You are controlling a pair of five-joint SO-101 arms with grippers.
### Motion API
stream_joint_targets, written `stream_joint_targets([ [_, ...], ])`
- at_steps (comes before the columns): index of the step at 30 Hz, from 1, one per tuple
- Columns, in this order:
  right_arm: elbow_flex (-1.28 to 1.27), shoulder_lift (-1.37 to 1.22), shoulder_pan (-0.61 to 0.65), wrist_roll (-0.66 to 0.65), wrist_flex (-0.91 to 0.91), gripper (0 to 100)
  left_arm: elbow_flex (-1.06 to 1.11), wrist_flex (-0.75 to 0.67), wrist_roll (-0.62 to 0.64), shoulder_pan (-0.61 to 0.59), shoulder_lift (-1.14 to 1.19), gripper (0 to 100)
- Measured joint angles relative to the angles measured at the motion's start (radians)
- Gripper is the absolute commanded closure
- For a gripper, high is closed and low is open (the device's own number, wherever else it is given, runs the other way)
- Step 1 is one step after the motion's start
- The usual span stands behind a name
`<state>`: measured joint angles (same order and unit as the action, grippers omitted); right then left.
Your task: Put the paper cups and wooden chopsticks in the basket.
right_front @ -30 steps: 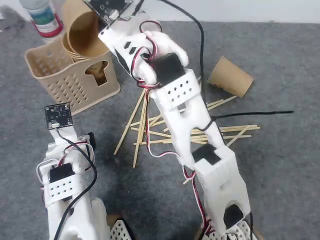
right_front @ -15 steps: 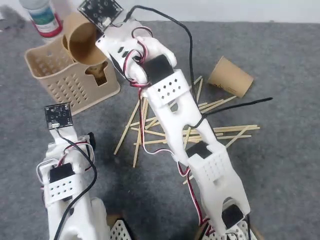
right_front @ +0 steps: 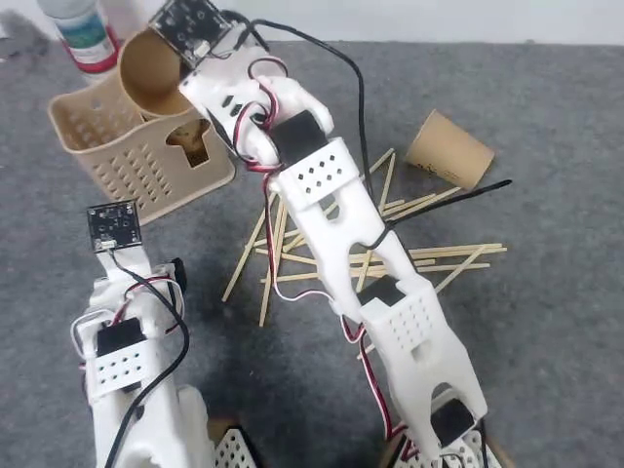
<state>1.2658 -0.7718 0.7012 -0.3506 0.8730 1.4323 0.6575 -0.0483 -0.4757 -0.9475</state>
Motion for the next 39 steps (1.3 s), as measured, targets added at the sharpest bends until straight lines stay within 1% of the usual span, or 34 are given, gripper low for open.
stream_joint_targets([
  [4, 0.000, -0.003, 0.000, 0.000, -0.109, 79.0, 0.000, 0.000, 0.000, 0.000, 0.000, 78],
  [6, -0.003, -0.028, 0.000, -0.009, -0.181, 83.8, 0.000, 0.000, 0.000, 0.000, 0.000, 78],
  [9, -0.034, -0.089, 0.002, -0.069, -0.336, 91.8, 0.000, 0.000, 0.000, 0.000, 0.000, 78],
  [12, -0.040, -0.141, 0.005, -0.175, -0.500, 95.7, 0.000, 0.000, 0.000, 0.000, 0.000, 78],
  [15, -0.023, -0.147, 0.005, -0.261, -0.543, 96.1, 0.000, 0.000, 0.000, 0.000, 0.000, 78],
  [17, 0.011, -0.149, 0.005, -0.261, -0.549, 96.1, 0.000, 0.000, 0.000, 0.000, 0.000, 78],
  [19, 0.052, -0.149, 0.005, -0.230, -0.548, 96.1, 0.000, 0.000, 0.000, 0.000, 0.000, 78],
  [23, 0.101, -0.146, 0.021, -0.180, -0.411, 96.1, 0.000, 0.000, 0.000, 0.000, 0.000, 78],
  [26, 0.117, -0.144, 0.034, -0.169, -0.296, 96.1, 0.000, 0.000, 0.000, 0.000, 0.000, 78],
  [32, 0.173, -0.083, 0.025, -0.166, -0.126, 96.1, 0.000, 0.000, 0.000, 0.000, 0.000, 78],
  [36, 0.233, -0.006, -0.037, -0.164, 0.049, 96.1, 0.000, 0.000, 0.000, 0.000, 0.000, 78],
  [39, 0.252, 0.046, -0.109, -0.103, 0.229, 95.0, 0.000, 0.000, 0.000, 0.000, 0.000, 78],
])
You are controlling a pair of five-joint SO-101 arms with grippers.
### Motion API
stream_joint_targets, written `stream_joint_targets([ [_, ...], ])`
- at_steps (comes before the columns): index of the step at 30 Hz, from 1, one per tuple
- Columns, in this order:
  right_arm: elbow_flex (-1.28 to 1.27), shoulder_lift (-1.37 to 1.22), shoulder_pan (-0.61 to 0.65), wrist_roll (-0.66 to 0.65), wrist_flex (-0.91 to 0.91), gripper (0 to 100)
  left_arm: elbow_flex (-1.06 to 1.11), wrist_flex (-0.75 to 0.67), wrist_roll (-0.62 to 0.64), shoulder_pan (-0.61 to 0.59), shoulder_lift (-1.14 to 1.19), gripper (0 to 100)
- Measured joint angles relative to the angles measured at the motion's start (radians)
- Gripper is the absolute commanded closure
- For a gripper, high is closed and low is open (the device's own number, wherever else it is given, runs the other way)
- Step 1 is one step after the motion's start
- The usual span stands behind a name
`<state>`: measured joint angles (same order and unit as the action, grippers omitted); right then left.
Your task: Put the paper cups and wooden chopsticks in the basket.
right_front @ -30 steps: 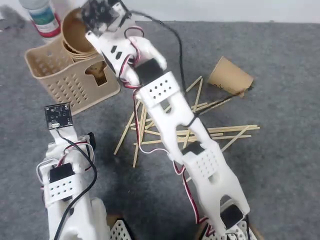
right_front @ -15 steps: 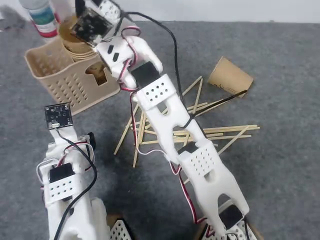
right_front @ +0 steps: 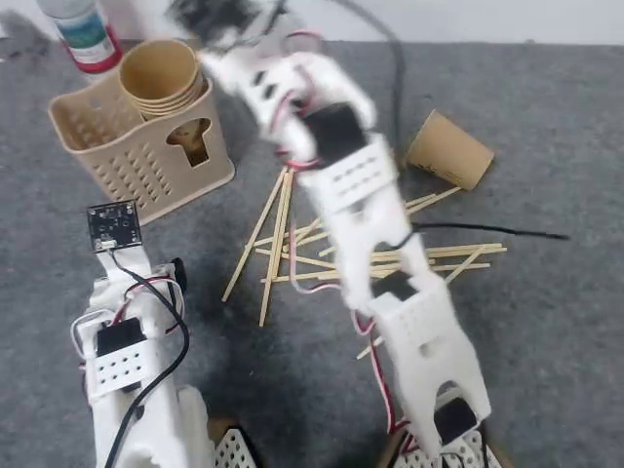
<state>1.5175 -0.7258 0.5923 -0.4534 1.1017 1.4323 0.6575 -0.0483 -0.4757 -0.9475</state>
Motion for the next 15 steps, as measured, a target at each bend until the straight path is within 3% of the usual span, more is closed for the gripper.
stream_joint_targets([
  [6, 0.005, 0.064, -0.175, 0.100, 0.351, 77.1, 0.000, 0.000, 0.000, 0.000, 0.000, 78],
  [10, 0.005, 0.020, -0.295, 0.106, 0.497, 77.5, 0.000, 0.000, 0.000, 0.000, 0.000, 78],
  [15, 0.005, -0.107, -0.394, 0.106, 0.485, 77.2, 0.000, 0.000, 0.000, 0.000, 0.000, 78],
])
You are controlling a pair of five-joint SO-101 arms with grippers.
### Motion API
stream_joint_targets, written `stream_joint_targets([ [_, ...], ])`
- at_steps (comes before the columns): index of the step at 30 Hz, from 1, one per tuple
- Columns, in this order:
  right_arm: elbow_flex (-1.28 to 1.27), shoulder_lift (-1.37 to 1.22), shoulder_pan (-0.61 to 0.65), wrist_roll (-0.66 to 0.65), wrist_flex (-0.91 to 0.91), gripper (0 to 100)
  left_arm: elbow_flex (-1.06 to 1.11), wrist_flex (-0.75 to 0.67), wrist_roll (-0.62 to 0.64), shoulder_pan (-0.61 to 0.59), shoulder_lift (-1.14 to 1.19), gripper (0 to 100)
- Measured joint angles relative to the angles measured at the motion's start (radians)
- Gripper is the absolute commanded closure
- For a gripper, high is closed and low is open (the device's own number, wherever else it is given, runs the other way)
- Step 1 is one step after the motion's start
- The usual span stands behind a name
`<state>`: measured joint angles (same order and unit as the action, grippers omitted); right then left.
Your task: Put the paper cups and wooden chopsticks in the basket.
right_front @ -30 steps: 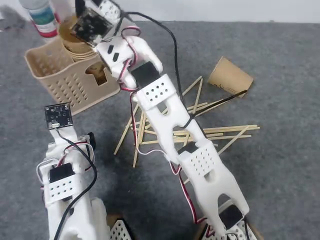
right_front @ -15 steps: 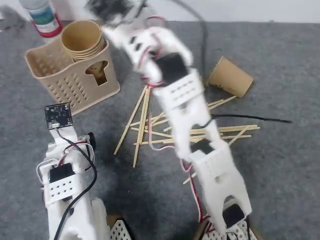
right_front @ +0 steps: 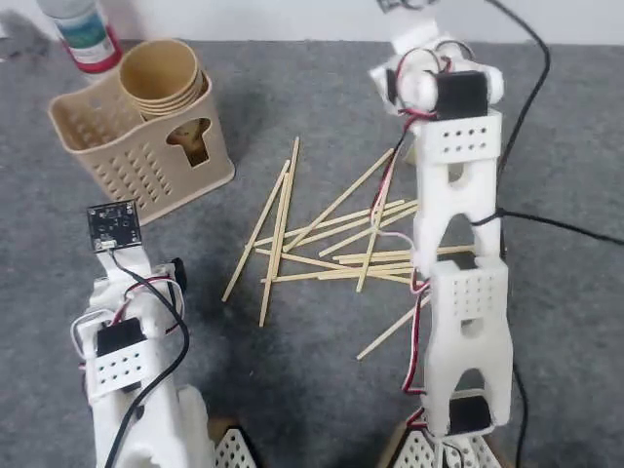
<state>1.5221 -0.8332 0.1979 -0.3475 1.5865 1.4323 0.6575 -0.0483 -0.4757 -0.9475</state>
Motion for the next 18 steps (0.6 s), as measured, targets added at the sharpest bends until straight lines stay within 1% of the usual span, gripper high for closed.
stream_joint_targets([
  [7, 0.000, -0.150, -0.018, 0.000, -0.124, 77.8, 0.000, 0.000, 0.000, 0.000, 0.000, 78],
  [8, 0.000, -0.180, -0.012, 0.000, -0.146, 79.1, 0.000, 0.000, 0.000, 0.000, 0.000, 78],
  [9, 0.000, -0.206, -0.003, 0.000, -0.163, 82.7, 0.000, 0.000, 0.000, 0.000, 0.000, 78],
  [12, 0.000, -0.284, 0.021, -0.049, -0.230, 99.8, 0.000, 0.000, 0.000, 0.000, 0.000, 78],
  [15, 0.000, -0.354, 0.012, -0.104, -0.315, 93.7, 0.000, 0.000, 0.000, 0.000, 0.000, 78],
  [18, 0.000, -0.402, -0.005, -0.135, -0.334, 95.3, 0.000, 0.000, 0.000, 0.000, 0.000, 78],
])
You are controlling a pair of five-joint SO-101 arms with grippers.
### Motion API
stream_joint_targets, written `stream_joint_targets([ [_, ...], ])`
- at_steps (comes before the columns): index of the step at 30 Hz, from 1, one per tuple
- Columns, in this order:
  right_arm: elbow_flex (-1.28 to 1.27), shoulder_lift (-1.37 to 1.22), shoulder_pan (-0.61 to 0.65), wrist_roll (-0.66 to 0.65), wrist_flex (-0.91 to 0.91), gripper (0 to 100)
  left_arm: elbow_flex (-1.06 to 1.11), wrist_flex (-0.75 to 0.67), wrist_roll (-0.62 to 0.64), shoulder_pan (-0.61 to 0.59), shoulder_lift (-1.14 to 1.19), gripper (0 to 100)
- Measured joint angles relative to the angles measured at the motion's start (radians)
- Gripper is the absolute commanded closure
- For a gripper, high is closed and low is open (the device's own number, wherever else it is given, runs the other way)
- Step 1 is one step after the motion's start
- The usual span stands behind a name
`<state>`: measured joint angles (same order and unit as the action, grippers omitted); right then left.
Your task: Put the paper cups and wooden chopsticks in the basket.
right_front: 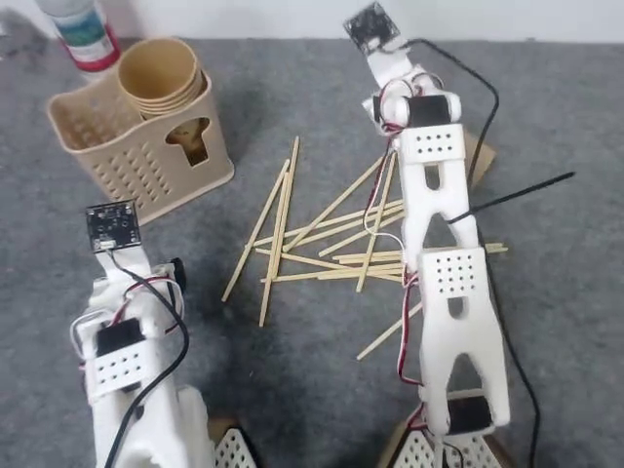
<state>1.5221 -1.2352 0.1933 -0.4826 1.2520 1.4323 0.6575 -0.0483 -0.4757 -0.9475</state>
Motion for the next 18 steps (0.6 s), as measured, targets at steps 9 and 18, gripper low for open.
stream_joint_targets([
  [9, 0.000, -0.021, -0.081, -0.018, 0.044, 99.1, 0.000, 0.000, 0.000, 0.000, 0.000, 78],
  [18, 0.000, -0.020, -0.206, -0.161, 0.279, 99.1, 0.000, 0.000, 0.000, 0.000, 0.000, 78],
])
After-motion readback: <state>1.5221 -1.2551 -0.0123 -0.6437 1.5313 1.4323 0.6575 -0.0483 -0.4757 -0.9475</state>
